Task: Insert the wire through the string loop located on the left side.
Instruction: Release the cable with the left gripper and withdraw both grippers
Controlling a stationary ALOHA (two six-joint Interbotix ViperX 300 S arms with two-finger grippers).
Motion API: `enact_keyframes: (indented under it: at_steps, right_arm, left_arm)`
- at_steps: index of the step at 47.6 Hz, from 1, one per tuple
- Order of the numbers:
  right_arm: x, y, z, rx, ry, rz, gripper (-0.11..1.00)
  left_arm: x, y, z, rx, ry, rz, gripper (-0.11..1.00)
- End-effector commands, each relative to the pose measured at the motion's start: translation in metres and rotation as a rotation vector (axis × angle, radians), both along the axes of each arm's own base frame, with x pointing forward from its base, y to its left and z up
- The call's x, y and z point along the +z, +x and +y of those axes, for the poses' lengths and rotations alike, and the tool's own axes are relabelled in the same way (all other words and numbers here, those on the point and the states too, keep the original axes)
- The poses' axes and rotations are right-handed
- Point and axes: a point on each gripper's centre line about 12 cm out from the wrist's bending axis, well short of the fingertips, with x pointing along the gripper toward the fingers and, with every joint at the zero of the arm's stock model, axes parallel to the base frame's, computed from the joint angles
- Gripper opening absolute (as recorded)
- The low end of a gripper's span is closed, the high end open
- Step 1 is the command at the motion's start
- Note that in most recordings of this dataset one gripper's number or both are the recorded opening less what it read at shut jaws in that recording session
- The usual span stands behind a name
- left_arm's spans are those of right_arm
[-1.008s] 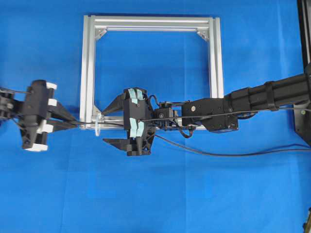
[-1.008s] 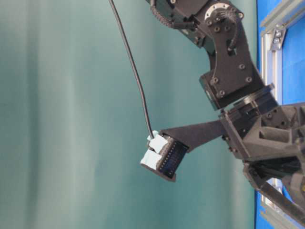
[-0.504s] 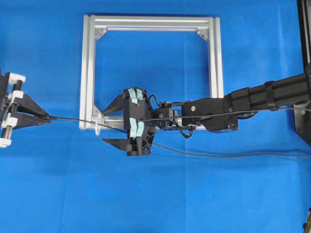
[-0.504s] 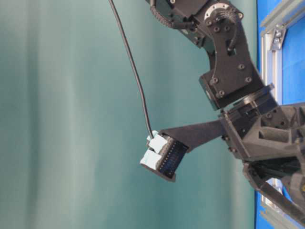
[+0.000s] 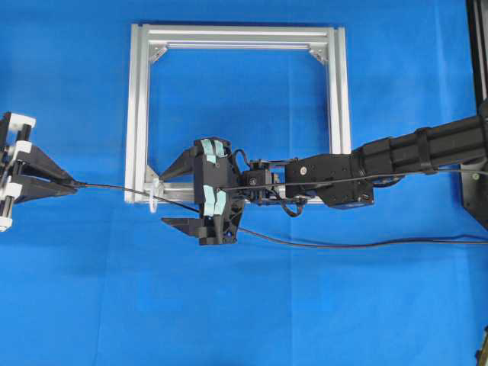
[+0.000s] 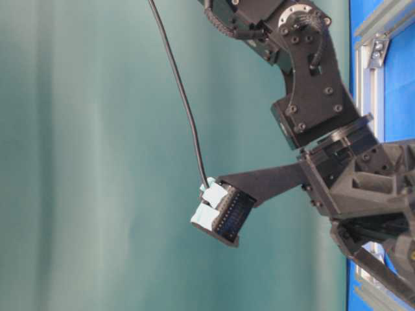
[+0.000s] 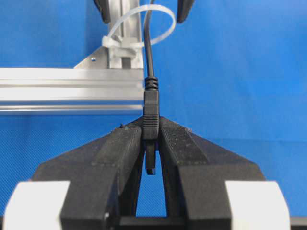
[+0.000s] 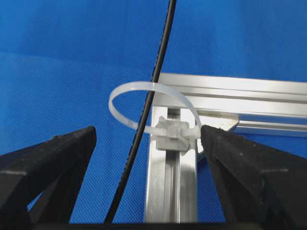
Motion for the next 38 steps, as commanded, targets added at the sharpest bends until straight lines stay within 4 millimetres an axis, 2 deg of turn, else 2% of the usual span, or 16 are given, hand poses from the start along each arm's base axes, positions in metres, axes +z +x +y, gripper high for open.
enact_keyframes:
  at_steps: [1,10,14,21,23,30,38]
  right_arm:
    - [0.023,0.005,0.000,-0.002,0.006,-0.055,0.92]
    - [0.024,0.005,0.000,-0.003,0.006,-0.059,0.92]
    - [0.025,0.006,0.000,-0.001,0.004,-0.061,0.92]
    - [0.025,0.006,0.000,-0.001,0.004,-0.060,0.92]
    - [0.026,0.006,0.000,-0.002,0.005,-0.061,0.92]
    - [0.031,0.005,0.000,-0.002,0.006,-0.069,0.92]
    - [0.044,0.003,0.000,0.002,0.004,-0.084,0.92]
  left_arm:
    - [0.002,0.002,-0.001,0.003,-0.013,0.007,0.07]
    - [0.000,0.002,-0.001,0.017,-0.037,0.021,0.09]
    - [0.000,0.002,-0.001,0.018,-0.037,0.024,0.30]
    - [-0.001,0.001,-0.001,0.016,-0.034,0.030,0.75]
    - [-0.001,0.001,-0.001,0.016,-0.035,0.028,0.83]
    - [0.002,0.002,-0.001,0.016,-0.037,0.016,0.76]
    - [0.012,0.004,-0.001,0.015,-0.044,-0.028,0.76]
